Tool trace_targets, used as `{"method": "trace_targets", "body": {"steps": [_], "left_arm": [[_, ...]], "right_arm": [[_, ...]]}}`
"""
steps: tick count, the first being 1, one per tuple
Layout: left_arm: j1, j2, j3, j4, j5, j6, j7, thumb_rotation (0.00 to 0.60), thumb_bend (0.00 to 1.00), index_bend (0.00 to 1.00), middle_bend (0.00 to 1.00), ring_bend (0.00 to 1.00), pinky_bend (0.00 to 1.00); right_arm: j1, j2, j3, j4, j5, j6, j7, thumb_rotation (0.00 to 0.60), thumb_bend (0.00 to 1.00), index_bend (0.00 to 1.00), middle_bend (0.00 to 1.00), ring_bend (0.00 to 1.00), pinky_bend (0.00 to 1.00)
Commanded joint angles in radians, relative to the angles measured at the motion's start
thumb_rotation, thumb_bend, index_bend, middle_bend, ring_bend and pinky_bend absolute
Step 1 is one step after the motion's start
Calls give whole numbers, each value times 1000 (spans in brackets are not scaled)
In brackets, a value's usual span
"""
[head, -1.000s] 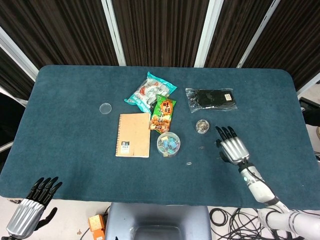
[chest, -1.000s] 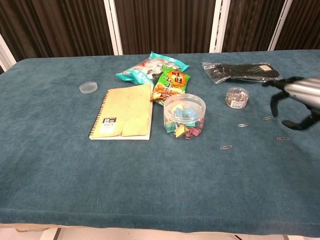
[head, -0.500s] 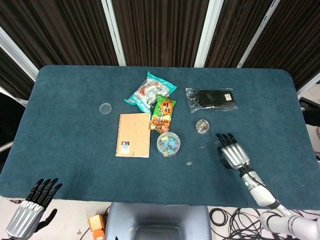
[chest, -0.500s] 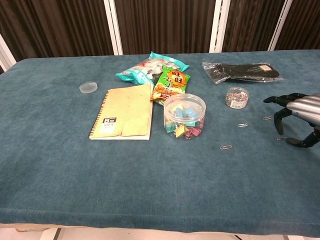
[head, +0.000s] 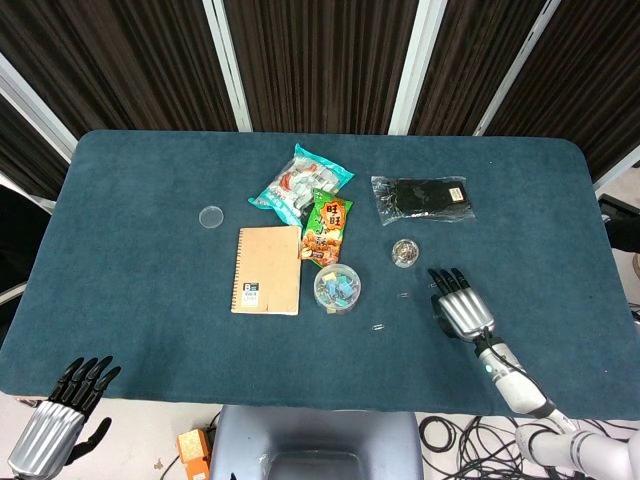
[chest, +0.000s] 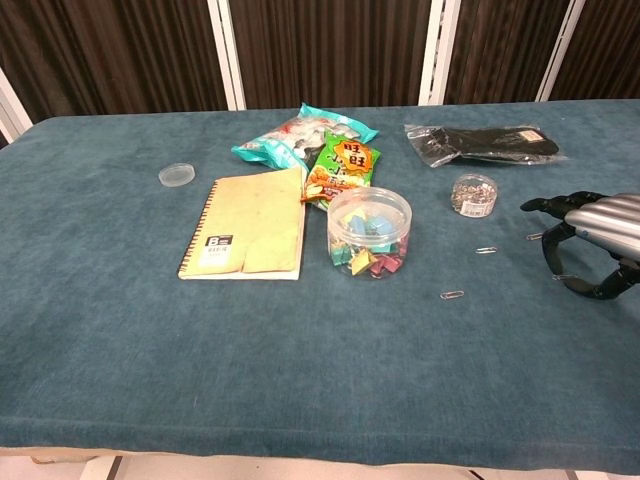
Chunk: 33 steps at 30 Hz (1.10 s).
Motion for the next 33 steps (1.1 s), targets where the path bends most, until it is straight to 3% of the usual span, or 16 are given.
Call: {"method": "trace_targets", "body": {"steps": [1, 21, 33], "left_arm": [[-1, 0, 0, -1, 0, -1, 0, 600, 385, 0, 0, 0, 0], [-3, 5, 1, -11, 3, -9, 10, 600, 383, 0, 0, 0, 0], [-3, 5, -1, -6, -3, -12, 2, 600, 383, 0, 0, 0, 0]], "right_arm": [[-2, -2, 2, 5, 0, 0, 2, 600, 314, 581, 0, 0, 0], [-5, -5, 15, 22, -20, 4, 35, 600, 310, 659, 0, 0, 0], [23, -4, 69, 22, 24, -29, 45, 600, 309, 666, 0, 0, 0]]}}
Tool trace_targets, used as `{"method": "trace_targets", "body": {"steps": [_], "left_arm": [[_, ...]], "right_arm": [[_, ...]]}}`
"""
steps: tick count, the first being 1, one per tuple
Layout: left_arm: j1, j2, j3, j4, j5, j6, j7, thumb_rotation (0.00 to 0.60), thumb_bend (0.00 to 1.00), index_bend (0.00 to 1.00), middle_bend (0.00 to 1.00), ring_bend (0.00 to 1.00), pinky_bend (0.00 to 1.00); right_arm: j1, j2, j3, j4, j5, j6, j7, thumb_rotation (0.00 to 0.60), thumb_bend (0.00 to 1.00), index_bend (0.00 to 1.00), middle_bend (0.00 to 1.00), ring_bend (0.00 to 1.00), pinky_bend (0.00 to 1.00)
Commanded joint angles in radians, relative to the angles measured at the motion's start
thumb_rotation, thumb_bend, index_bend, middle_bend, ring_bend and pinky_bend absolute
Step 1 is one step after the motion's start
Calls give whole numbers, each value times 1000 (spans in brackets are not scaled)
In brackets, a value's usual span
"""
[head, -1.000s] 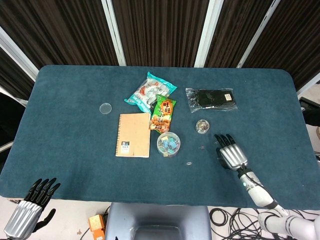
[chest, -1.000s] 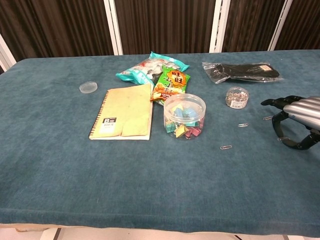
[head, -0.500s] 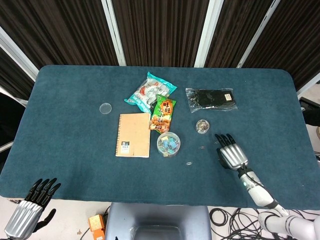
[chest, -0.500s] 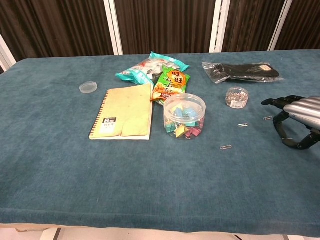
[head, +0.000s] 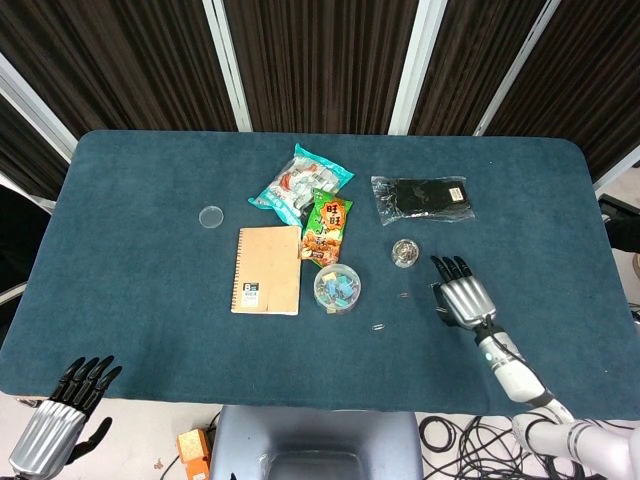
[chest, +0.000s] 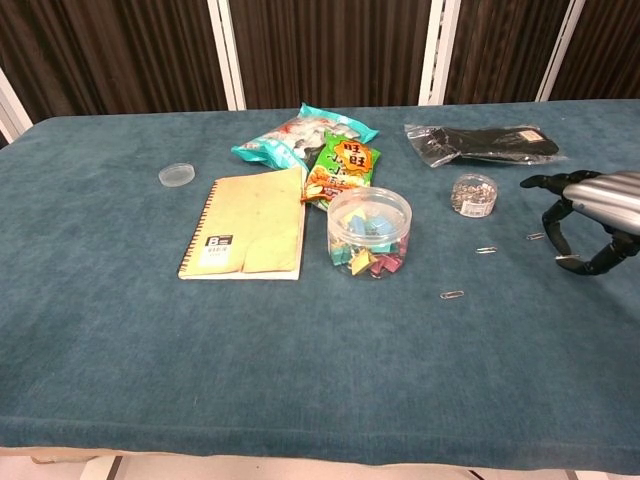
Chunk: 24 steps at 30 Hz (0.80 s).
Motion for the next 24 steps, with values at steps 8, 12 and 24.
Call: {"method": "trace_targets", "body": {"steps": [8, 12, 24], "left_arm": [[-1, 2, -2, -1, -5, -3, -2, 600, 384, 0, 0, 0, 0], [-2, 2, -3, -3, -8, -8, -1, 600, 383, 0, 0, 0, 0], [-18, 8, -9, -23, -21, -43, 16, 600, 385, 0, 0, 0, 0]], "right_arm": [[25, -11, 50, 17, 40, -18, 32, 600, 310, 669, 0, 0, 0], [35, -9, 70, 18, 53, -20, 47, 600, 311, 669, 0, 0, 0], [149, -62, 200, 82, 207, -104, -28, 600, 310, 668, 0, 0, 0]]}}
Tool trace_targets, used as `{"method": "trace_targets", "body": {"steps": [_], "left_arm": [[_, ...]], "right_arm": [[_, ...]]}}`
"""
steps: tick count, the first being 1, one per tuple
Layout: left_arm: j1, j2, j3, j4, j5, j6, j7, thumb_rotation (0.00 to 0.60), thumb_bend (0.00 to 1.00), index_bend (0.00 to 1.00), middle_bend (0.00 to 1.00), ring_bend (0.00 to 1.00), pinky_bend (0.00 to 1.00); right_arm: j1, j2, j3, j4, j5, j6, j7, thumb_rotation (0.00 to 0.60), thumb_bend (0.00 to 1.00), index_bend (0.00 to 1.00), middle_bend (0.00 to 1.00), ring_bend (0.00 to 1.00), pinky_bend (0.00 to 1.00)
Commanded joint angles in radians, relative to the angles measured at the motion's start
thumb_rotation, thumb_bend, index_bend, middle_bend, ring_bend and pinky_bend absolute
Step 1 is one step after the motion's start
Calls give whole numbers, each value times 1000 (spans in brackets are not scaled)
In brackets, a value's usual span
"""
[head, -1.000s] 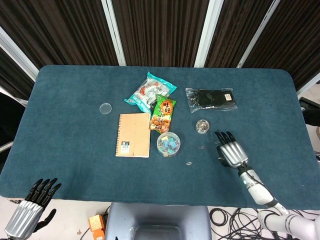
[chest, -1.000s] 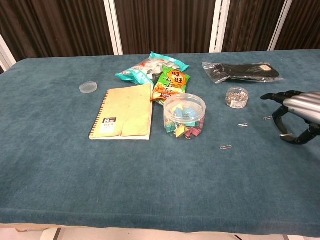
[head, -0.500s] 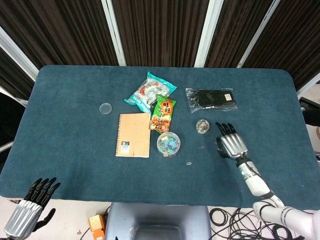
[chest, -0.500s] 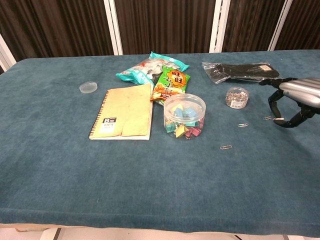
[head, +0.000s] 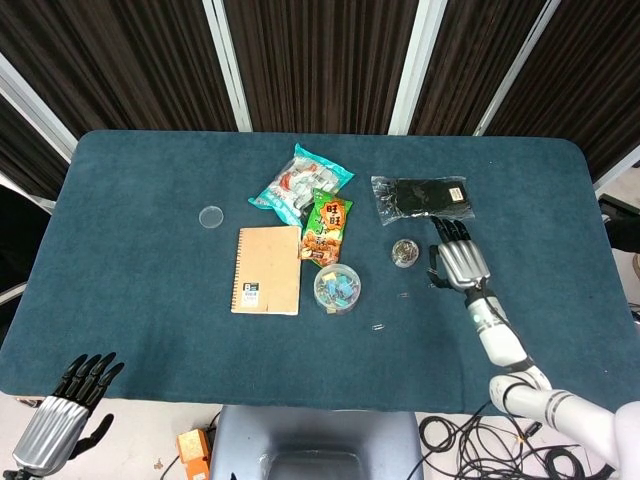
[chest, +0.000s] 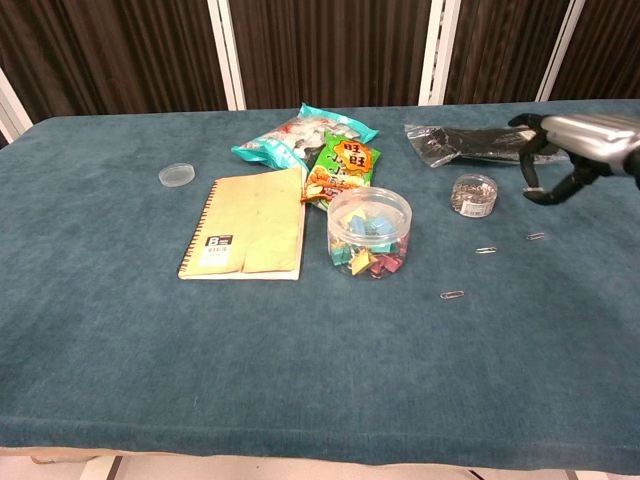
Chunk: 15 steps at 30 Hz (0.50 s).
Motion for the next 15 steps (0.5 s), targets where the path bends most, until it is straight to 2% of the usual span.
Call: {"method": "trace_targets", "body": {"steps": [1, 5, 11, 15], "left_arm": [[-3, 3, -3, -4, -5, -6, 2, 600, 385, 0, 0, 0, 0], [-8, 5, -5, -7, -12, -17, 1, 600, 384, 0, 0, 0, 0], [-13, 7, -10, -5, -23, -26, -9, 600, 384, 0, 0, 0, 0], [-15, 9, -12, -1, -33, -32, -22, 600, 384, 0, 0, 0, 0]], "right_arm": [[45, -33, 40, 42, 56, -35, -41, 600, 310, 667, 0, 0, 0], [91, -73, 65, 94, 117, -76, -91, 600, 310, 663, 0, 0, 0], [134, -128, 71, 159, 162, -97, -142, 600, 310, 649, 0, 0, 0], [147, -147, 69, 183, 176, -102, -160, 600, 310, 559, 0, 0, 0]]}}
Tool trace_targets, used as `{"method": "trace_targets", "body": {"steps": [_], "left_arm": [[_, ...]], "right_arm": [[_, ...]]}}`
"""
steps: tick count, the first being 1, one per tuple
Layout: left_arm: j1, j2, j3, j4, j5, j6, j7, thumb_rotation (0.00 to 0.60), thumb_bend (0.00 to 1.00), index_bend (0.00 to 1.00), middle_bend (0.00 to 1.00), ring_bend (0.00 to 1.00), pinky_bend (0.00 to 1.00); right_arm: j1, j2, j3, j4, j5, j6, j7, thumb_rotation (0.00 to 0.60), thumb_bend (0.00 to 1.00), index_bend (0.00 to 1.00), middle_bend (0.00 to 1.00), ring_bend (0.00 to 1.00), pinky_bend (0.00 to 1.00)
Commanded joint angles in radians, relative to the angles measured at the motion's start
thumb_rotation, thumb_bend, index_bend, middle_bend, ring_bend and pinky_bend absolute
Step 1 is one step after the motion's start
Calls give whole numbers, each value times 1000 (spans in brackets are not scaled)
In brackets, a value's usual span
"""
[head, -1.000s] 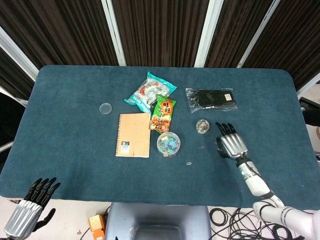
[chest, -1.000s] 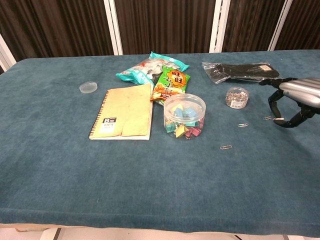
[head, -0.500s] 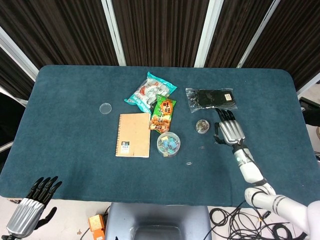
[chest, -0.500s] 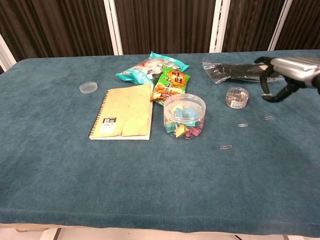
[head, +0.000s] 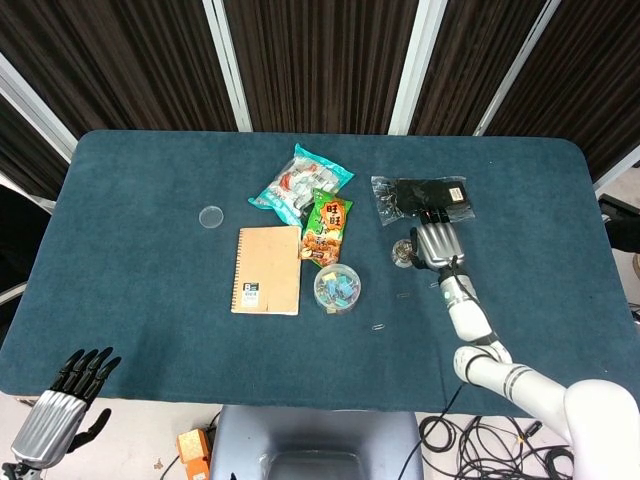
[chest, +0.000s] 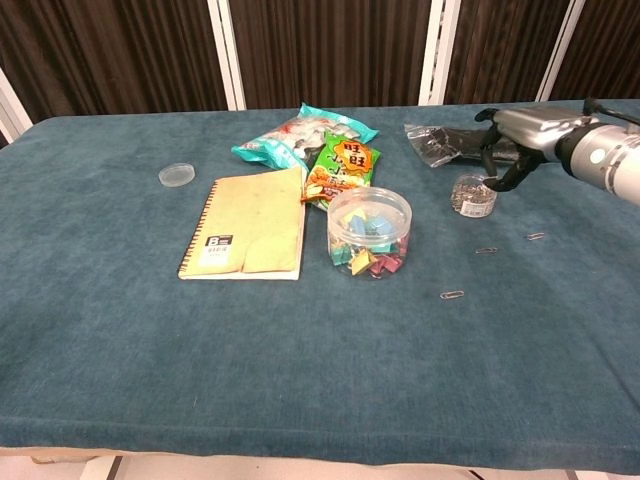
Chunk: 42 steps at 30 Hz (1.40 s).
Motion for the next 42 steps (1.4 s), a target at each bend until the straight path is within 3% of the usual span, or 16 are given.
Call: {"method": "trace_targets", "body": {"steps": [1, 6, 24, 42], "left_arm": [[-2, 2, -1, 3, -5, -6, -8, 600, 384, 0, 0, 0, 0], [-1, 3, -2, 8, -9, -2, -18, 600, 385, 0, 0, 0, 0], [-1, 7, -1, 17, -8, 8, -39, 600, 389, 0, 0, 0, 0], [1, 8, 2, 14, -3, 16, -43, 600, 376, 0, 0, 0, 0]], "right_arm": [[9, -13, -1, 15, 15, -6, -18, 600, 310, 521, 0, 0, 0], [22, -25, 6, 31, 53, -15, -51, 600, 310, 444, 0, 0, 0], [39, -1, -6, -7, 127, -18, -137, 600, 305, 379, 0, 0, 0], [26, 51, -15, -65, 138, 1, -111, 600, 262, 338, 0, 0, 0]]}}
